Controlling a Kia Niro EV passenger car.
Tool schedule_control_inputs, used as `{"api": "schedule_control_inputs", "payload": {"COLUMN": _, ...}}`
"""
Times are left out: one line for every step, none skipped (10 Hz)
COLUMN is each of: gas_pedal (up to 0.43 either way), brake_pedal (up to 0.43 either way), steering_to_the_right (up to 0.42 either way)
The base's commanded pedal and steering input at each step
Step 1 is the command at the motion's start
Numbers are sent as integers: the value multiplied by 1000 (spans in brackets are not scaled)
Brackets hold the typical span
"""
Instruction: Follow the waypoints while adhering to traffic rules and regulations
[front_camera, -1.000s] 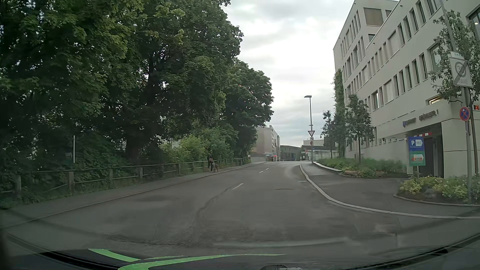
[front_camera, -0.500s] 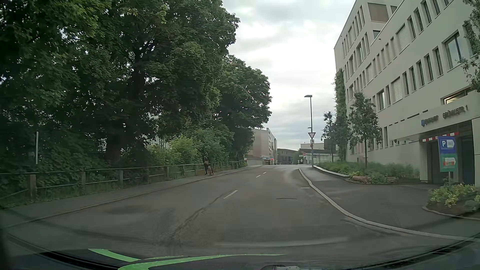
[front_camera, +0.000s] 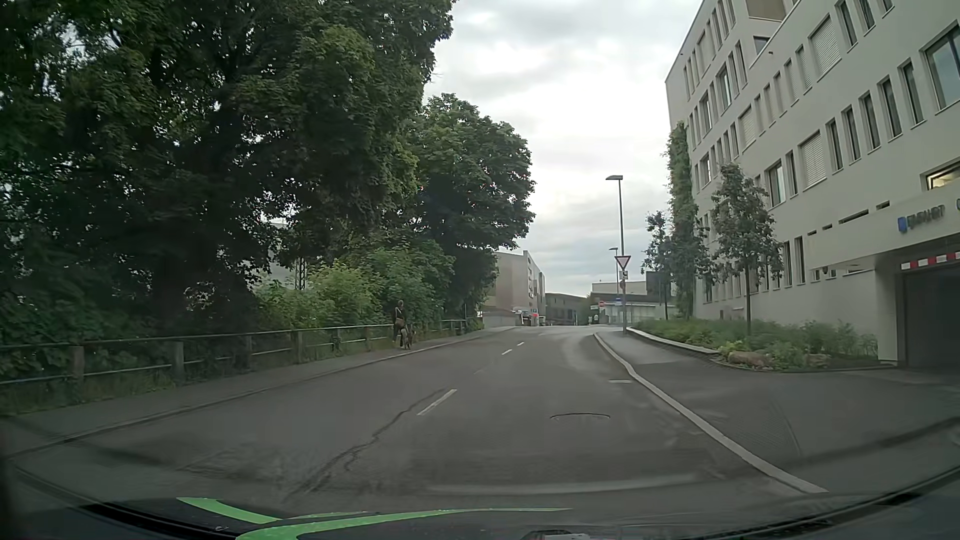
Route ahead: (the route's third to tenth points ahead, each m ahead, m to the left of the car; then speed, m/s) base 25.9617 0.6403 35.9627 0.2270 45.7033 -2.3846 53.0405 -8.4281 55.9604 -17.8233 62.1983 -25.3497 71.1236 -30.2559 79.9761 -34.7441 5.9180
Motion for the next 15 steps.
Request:
{"api": "schedule_control_inputs", "payload": {"gas_pedal": 350, "brake_pedal": 0, "steering_to_the_right": 29}}
{"api": "schedule_control_inputs", "payload": {"gas_pedal": 339, "brake_pedal": 0, "steering_to_the_right": 32}}
{"api": "schedule_control_inputs", "payload": {"gas_pedal": 339, "brake_pedal": 0, "steering_to_the_right": 32}}
{"api": "schedule_control_inputs", "payload": {"gas_pedal": 331, "brake_pedal": 0, "steering_to_the_right": 31}}
{"api": "schedule_control_inputs", "payload": {"gas_pedal": 311, "brake_pedal": 0, "steering_to_the_right": 31}}
{"api": "schedule_control_inputs", "payload": {"gas_pedal": 299, "brake_pedal": 0, "steering_to_the_right": 31}}
{"api": "schedule_control_inputs", "payload": {"gas_pedal": 287, "brake_pedal": 0, "steering_to_the_right": 31}}
{"api": "schedule_control_inputs", "payload": {"gas_pedal": 287, "brake_pedal": 0, "steering_to_the_right": 30}}
{"api": "schedule_control_inputs", "payload": {"gas_pedal": 280, "brake_pedal": 0, "steering_to_the_right": 29}}
{"api": "schedule_control_inputs", "payload": {"gas_pedal": 268, "brake_pedal": 0, "steering_to_the_right": 27}}
{"api": "schedule_control_inputs", "payload": {"gas_pedal": 260, "brake_pedal": 0, "steering_to_the_right": 25}}
{"api": "schedule_control_inputs", "payload": {"gas_pedal": 240, "brake_pedal": 0, "steering_to_the_right": 24}}
{"api": "schedule_control_inputs", "payload": {"gas_pedal": 240, "brake_pedal": 0, "steering_to_the_right": 22}}
{"api": "schedule_control_inputs", "payload": {"gas_pedal": 240, "brake_pedal": 0, "steering_to_the_right": 20}}
{"api": "schedule_control_inputs", "payload": {"gas_pedal": 209, "brake_pedal": 0, "steering_to_the_right": 18}}
